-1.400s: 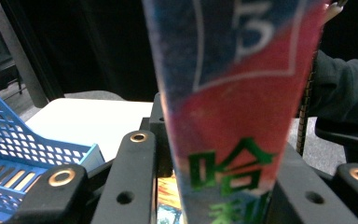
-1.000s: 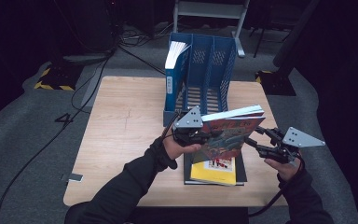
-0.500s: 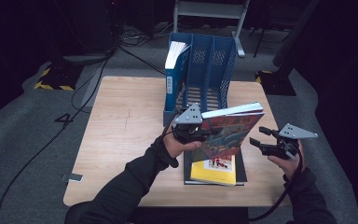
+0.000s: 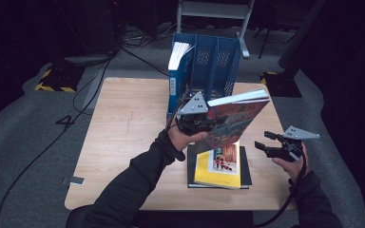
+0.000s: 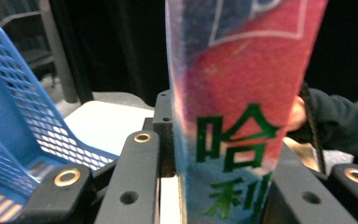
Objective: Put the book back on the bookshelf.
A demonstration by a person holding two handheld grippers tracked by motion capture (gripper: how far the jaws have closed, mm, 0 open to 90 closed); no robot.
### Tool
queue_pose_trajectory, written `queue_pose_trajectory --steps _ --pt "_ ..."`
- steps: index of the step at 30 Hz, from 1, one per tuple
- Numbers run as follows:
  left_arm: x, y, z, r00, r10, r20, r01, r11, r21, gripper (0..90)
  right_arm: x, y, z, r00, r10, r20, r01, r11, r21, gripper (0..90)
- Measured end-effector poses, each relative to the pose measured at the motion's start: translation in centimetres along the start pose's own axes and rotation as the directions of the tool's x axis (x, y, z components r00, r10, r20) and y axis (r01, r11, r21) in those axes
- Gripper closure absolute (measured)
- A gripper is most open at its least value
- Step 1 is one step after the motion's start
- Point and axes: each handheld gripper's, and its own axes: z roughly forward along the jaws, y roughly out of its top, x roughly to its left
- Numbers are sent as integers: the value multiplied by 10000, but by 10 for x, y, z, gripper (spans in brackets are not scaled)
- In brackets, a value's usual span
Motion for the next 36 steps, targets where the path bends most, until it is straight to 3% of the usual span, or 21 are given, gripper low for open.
queue_pose_trajectory --steps 5,8,11,13,16,17,20,22,24,25,29,35,36 --pt "11 20 -12 9973 132 -727 -147 9997 -213 745 0 -1 1 10000 53 -57 -53 10000 50 326" --pt "20 28 -20 9916 110 -1290 -154 9993 -333 745 0 -1 2 9999 49 -88 -49 9999 96 327" --pt "30 32 -29 9814 -45 -1917 -42 9990 -447 745 0 -2 2 9999 91 -77 -90 9999 98 327" --pt "37 33 -35 9682 -169 -2495 61 9990 -442 745 -1 -2 2 9998 154 -106 -153 9999 70 327" --pt "46 31 -39 9526 -397 -3017 299 9989 -372 745 -1 -3 3 9998 188 -86 -187 9998 119 326" --pt "46 31 -39 9526 -397 -3017 299 9989 -372 745 -1 -3 3 9998 188 -86 -187 9998 119 326" --pt "56 29 -41 9304 -802 -3576 728 9968 -342 745 -1 -3 5 9998 184 -56 -183 9997 182 326" --pt "61 28 -39 9189 -862 -3849 832 9962 -245 745 -1 -4 6 9999 147 -65 -145 9996 253 327" --pt "67 29 -34 9082 -921 -4082 948 9954 -137 745 0 -4 8 9998 169 -70 -166 9993 334 326" --pt "68 29 -32 9064 -921 -4123 974 9952 -82 745 0 -5 9 9999 140 -100 -136 9993 359 326" --pt "79 31 -24 8894 -1119 -4431 1219 9925 -59 745 2 -4 10 9999 72 -125 -67 9991 426 327" --pt "95 31 2 8492 -1371 -5100 1686 9855 158 745 1 -6 11 9998 110 -171 -102 9989 459 327" --pt "95 31 2 8492 -1371 -5100 1686 9855 158 745 1 -6 12 9998 66 -178 -57 9988 495 327"
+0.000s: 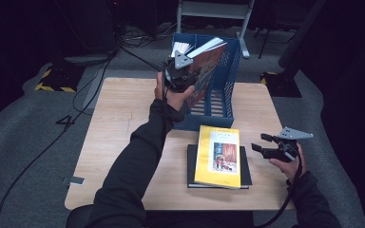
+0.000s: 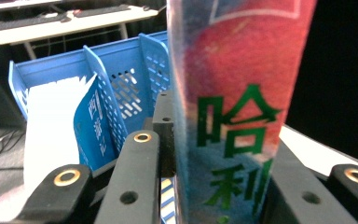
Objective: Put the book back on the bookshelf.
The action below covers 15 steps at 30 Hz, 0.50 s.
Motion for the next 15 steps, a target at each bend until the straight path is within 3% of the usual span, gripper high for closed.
queue_pose_trajectory --steps 7,9,15 --pt "-6 1 33 9960 -358 -814 380 9989 261 745 2 1 -1 10000 -45 -51 45 10000 -66 328" --pt "-6 1 36 9951 -448 -883 474 9985 276 745 2 0 -1 10000 -54 -42 54 10000 -58 328" --pt "-5 -1 53 9848 -572 -1642 609 9980 178 745 3 0 0 9999 -92 -122 91 10000 -32 328"
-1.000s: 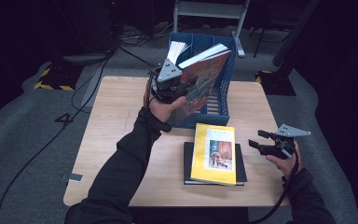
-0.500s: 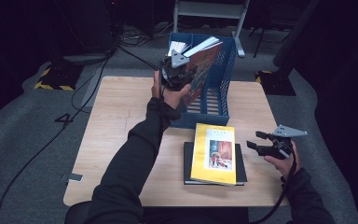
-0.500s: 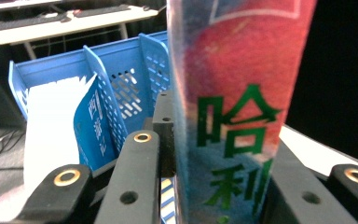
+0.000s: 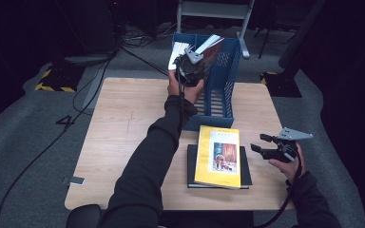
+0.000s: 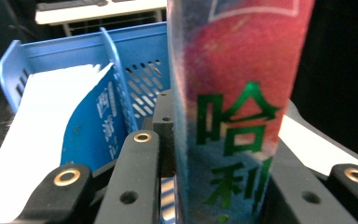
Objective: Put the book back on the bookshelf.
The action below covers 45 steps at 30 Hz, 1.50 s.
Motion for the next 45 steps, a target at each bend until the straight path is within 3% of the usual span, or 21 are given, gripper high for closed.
queue_pose_trajectory --steps 6,13,24,31,32,34,39,45 --pt "3 0 16 9997 -26 -237 25 10000 -11 744 0 -1 0 10000 -30 -66 30 10000 9 328" --pt "2 2 37 9986 -395 -359 400 9991 113 744 0 -2 1 9998 -69 -210 70 10000 48 353" --pt "0 1 53 9974 -456 -565 459 9989 40 744 1 -3 1 9997 -9 -237 9 10000 4 348" --pt "1 -9 68 9955 -721 -612 722 9974 -12 744 1 -3 2 9995 -39 -320 39 10000 -1 346" --pt "3 -14 72 9928 -1038 -600 1037 9946 -58 744 1 -3 2 9995 -56 -304 56 10000 6 345" --pt "4 -19 75 9918 -1111 -632 1111 9938 -31 744 1 -3 2 9994 -48 -357 46 10000 -65 346" --pt "3 -26 79 9935 -895 -697 888 9960 -141 744 1 -4 1 9991 -68 -419 65 10000 -51 346" --pt "1 -42 82 9934 -1029 -506 1026 9947 -81 742 2 -3 2 9989 -148 -443 145 9999 -80 347"
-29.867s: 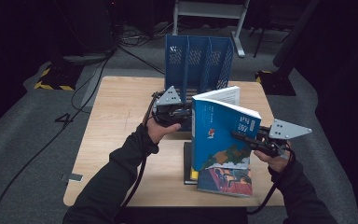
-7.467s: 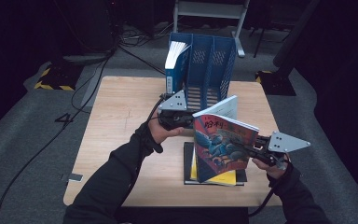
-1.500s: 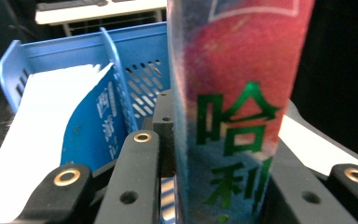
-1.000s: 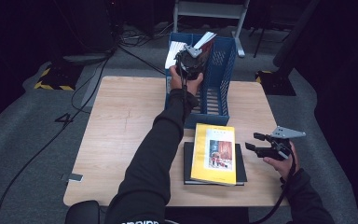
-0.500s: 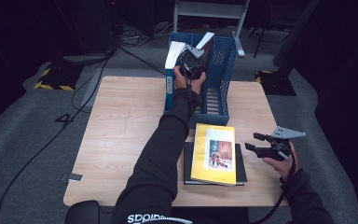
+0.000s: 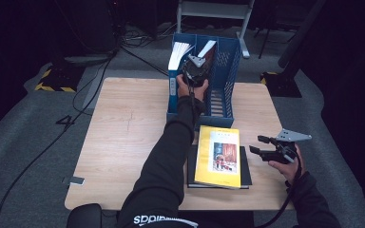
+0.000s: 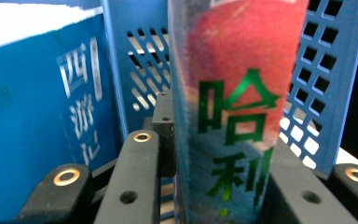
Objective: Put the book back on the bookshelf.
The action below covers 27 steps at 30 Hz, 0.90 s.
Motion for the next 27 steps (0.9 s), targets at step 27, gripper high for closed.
queue_pose_trajectory --steps 27 --pt "1 -29 -39 9944 570 886 -611 9971 446 717 4 1 1 10000 -92 17 91 9997 213 343"
